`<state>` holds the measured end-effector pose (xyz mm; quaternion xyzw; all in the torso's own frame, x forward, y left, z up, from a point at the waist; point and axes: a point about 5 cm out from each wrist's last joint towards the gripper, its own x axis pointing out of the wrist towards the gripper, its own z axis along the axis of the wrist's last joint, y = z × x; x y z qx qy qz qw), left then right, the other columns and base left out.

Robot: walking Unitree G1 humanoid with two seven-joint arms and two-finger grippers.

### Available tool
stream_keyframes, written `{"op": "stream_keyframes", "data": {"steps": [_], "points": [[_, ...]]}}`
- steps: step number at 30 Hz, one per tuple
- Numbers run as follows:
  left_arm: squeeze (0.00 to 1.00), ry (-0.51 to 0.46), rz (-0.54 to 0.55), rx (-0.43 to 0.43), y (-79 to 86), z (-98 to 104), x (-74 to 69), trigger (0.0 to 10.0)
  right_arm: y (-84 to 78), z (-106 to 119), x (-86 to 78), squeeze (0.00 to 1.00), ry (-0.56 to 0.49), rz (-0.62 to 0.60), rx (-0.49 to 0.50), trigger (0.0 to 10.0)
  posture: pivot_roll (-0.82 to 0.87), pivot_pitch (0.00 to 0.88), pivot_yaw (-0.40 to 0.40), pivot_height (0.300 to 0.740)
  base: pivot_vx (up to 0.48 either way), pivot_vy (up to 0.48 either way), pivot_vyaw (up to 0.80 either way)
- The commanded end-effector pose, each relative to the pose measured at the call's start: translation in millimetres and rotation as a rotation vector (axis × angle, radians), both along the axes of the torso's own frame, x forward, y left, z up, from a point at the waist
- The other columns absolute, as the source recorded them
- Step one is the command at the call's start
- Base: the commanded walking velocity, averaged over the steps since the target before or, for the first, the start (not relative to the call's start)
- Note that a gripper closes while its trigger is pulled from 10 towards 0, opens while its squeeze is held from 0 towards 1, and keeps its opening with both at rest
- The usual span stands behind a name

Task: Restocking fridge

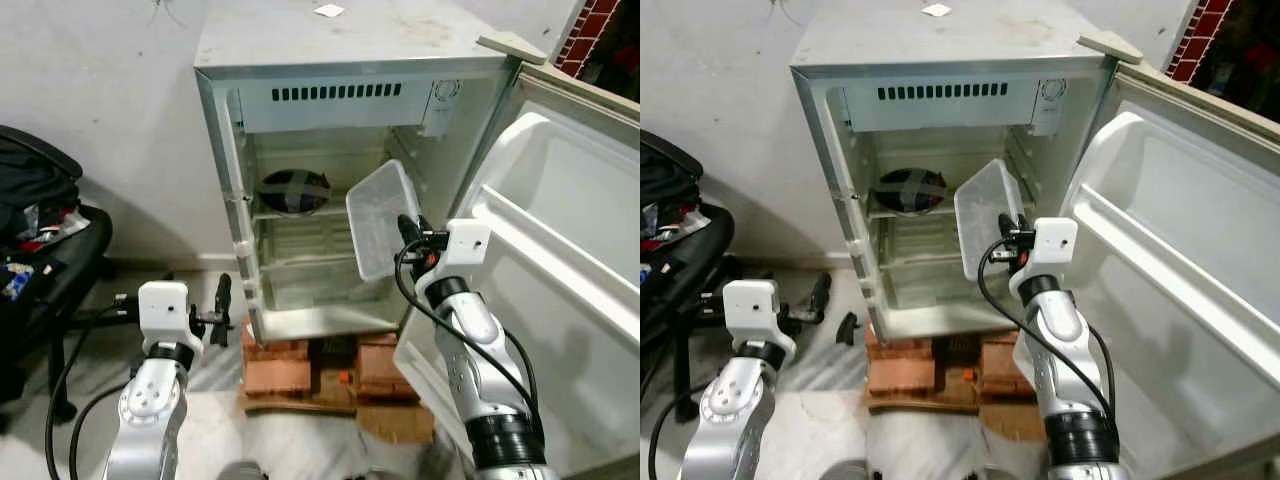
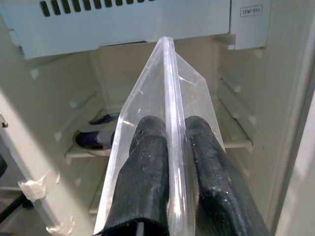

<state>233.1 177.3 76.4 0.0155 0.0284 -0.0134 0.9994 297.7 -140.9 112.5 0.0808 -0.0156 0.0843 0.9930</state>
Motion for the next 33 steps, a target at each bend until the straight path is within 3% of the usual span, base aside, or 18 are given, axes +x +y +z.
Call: {"op": "stream_keyframes", "data": {"steps": [1,10,23,33], "points": [[0.0,-0.011,-0.009,-0.003,1.6,3.1,-1.6,10.0,-0.9,2.5,-0.1,0.0,-0.004,0.004,-0.001,10.0,0.14,0.0,-0.025,0.74,0.244,0.0,0.0],[0.0,-0.003,0.032,-0.001,12.0,0.7,-12.2,10.0,-6.8,-13.7,-14.3,0.0,0.062,0.007,-0.006,10.0,0.14,0.0,-0.028,0.74,0.271,0.0,0.0],[0.0,-0.005,0.025,0.002,10.9,0.7,-11.0,10.0,-12.5,-19.2,-22.2,0.0,0.095,0.016,-0.022,10.0,0.14,0.0,-0.031,0.74,0.301,0.0,0.0],[0.0,-0.004,0.053,0.02,18.0,10.2,-34.8,10.0,-28.2,-16.6,-51.4,0.0,0.13,0.05,-0.022,10.0,0.14,0.0,-0.037,0.74,0.278,0.0,0.0]]}}
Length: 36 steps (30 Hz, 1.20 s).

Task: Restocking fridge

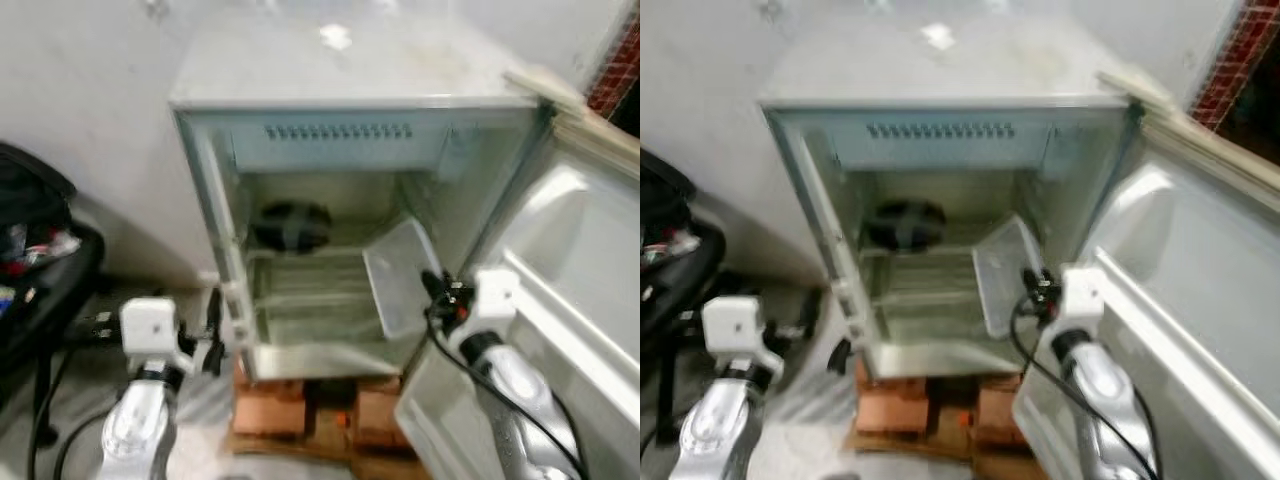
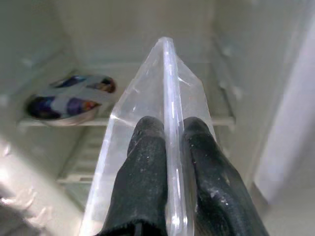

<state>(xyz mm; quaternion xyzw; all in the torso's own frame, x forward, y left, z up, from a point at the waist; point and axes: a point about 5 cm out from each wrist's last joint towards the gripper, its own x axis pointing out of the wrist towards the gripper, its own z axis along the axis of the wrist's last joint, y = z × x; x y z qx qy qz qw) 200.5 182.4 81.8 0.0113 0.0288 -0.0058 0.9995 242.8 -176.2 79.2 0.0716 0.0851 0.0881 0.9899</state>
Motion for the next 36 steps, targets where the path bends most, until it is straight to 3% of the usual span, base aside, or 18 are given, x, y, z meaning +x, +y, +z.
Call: {"op": "stream_keyframes", "data": {"steps": [1,8,18,27,33,36], "points": [[0.0,-0.005,0.036,0.032,12.9,5.7,-4.8,10.0,5.5,16.9,0.7,0.0,-0.063,0.025,0.017,10.0,0.14,0.0,-0.038,0.74,0.247,0.0,0.0],[0.0,0.02,0.035,0.042,13.6,6.3,-16.6,10.0,2.4,14.2,-12.6,0.0,-0.024,0.035,0.011,10.0,0.13,0.0,-0.038,0.74,0.247,0.0,0.0],[0.0,0.033,0.033,0.043,12.6,8.9,-21.2,10.0,6.7,17.2,-10.3,0.0,-0.012,0.05,0.019,10.0,0.15,0.009,-0.042,0.74,0.257,0.0,0.0],[0.0,0.059,0.082,0.052,15.0,7.6,-26.4,10.0,9.9,21.1,0.9,0.0,-0.018,0.069,0.025,10.0,0.16,0.017,-0.054,0.74,0.03,0.0,0.0],[0.0,0.077,0.095,0.06,17.4,7.2,-31.6,10.0,27.9,26.9,10.2,0.0,-0.025,0.123,0.043,10.0,0.17,0.033,-0.047,0.74,0.0,0.0,0.0],[0.0,0.075,0.088,0.078,16.8,9.5,-27.7,10.0,35.6,27.0,25.4,0.0,-0.022,0.092,0.057,10.0,0.19,0.039,-0.048,0.74,0.0,0.0,0.0]]}}
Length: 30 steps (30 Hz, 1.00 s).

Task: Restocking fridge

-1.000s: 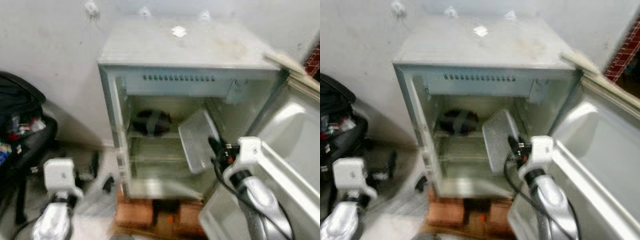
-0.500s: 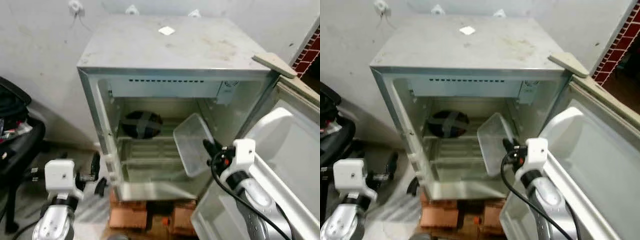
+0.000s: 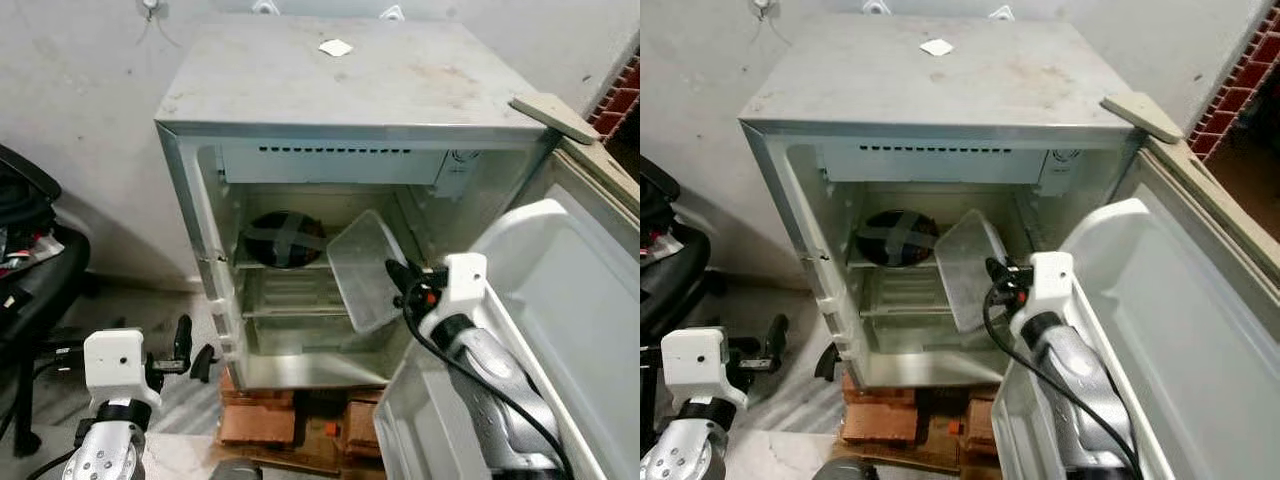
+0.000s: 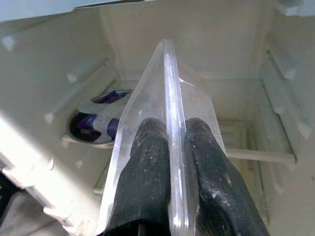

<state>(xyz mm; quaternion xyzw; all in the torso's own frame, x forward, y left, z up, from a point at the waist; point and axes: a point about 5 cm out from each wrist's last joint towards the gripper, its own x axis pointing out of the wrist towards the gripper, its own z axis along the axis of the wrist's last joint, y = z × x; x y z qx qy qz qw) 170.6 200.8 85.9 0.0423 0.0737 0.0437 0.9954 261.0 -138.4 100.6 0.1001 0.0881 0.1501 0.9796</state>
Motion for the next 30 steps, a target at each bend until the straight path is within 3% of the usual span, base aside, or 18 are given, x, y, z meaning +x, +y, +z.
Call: {"op": "stream_keyframes", "data": {"steps": [1,12,20,26,30], "points": [[0.0,-0.019,-0.01,0.016,-1.3,8.2,3.3,10.0,-0.8,5.6,13.3,0.0,-0.012,-0.057,0.005,10.0,0.21,0.043,-0.047,0.74,0.0,0.0,0.0],[0.0,-0.021,0.01,0.051,3.5,22.6,-2.9,10.0,23.3,-5.6,47.3,0.0,0.087,-0.113,0.08,10.0,0.33,0.102,-0.083,0.74,0.0,0.0,0.0],[0.0,0.009,0.043,0.039,-1.9,24.6,-17.8,10.0,55.2,7.9,78.4,0.0,0.098,-0.141,0.141,10.0,0.34,0.161,-0.093,0.74,0.0,0.0,0.0],[0.0,0.023,0.025,0.022,-5.0,28.2,-12.5,10.0,63.2,15.5,86.6,0.0,0.053,-0.068,0.111,10.0,0.31,0.205,-0.077,0.74,0.0,0.0,0.0],[0.0,0.035,0.02,0.011,-6.2,26.5,-8.9,10.0,59.9,15.1,85.7,0.0,0.037,-0.044,0.083,10.0,0.3,0.203,-0.084,0.74,0.0,0.0,0.0]]}}
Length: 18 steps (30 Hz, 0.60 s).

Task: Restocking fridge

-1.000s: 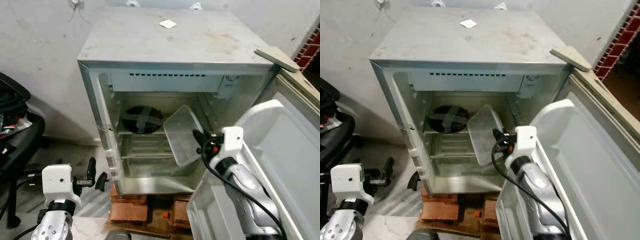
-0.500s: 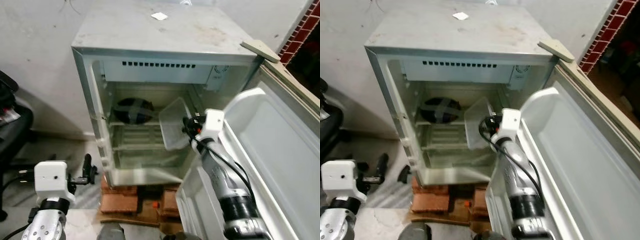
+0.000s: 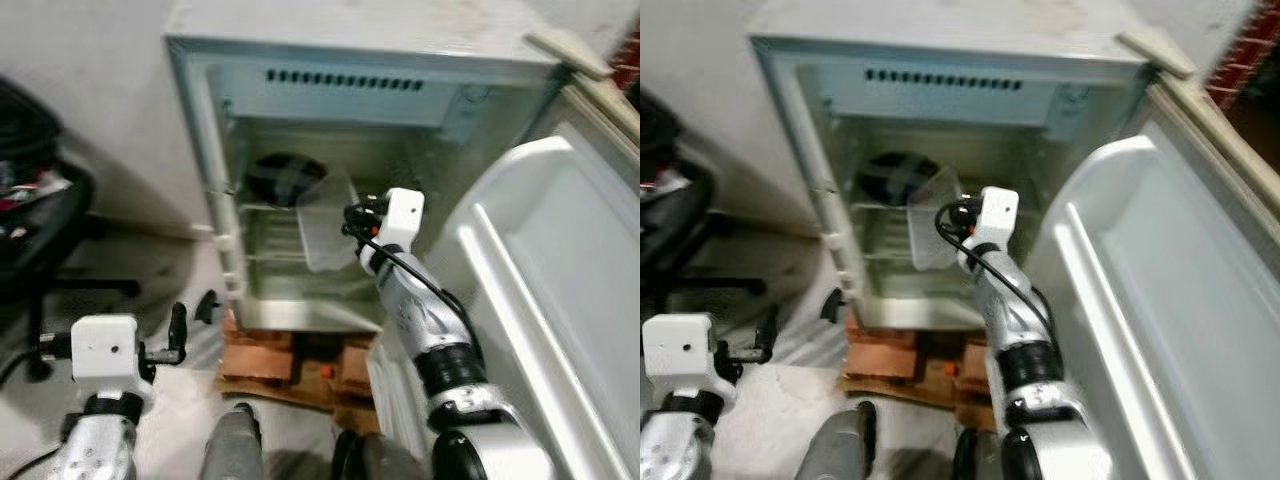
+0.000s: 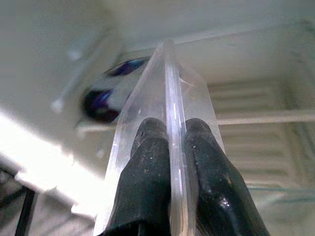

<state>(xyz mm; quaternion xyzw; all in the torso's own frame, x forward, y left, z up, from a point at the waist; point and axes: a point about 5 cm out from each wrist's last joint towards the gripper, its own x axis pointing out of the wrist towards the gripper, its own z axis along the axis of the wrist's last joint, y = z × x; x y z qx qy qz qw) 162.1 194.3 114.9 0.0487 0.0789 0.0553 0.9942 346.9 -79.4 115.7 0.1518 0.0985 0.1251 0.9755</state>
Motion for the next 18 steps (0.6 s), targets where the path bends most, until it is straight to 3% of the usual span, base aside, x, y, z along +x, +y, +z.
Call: {"op": "stream_keyframes", "data": {"steps": [1,12,18], "points": [[0.0,0.024,0.0,-0.004,0.4,-2.6,0.4,10.0,-1.8,-1.0,-1.0,0.0,-0.006,0.005,-0.015,10.0,0.29,0.198,-0.089,0.74,0.0,0.0,0.0],[0.0,0.04,0.0,-0.031,-6.2,-7.6,4.2,10.0,-23.8,-10.3,-15.8,0.0,-0.023,-0.141,-0.025,10.0,0.27,0.167,-0.088,0.74,0.0,0.0,0.0],[0.0,0.03,-0.004,-0.028,-5.2,-9.0,10.9,10.0,-40.7,-11.6,-23.7,0.0,-0.028,-0.221,-0.038,10.0,0.25,0.139,-0.086,0.74,0.0,0.267,0.0]]}}
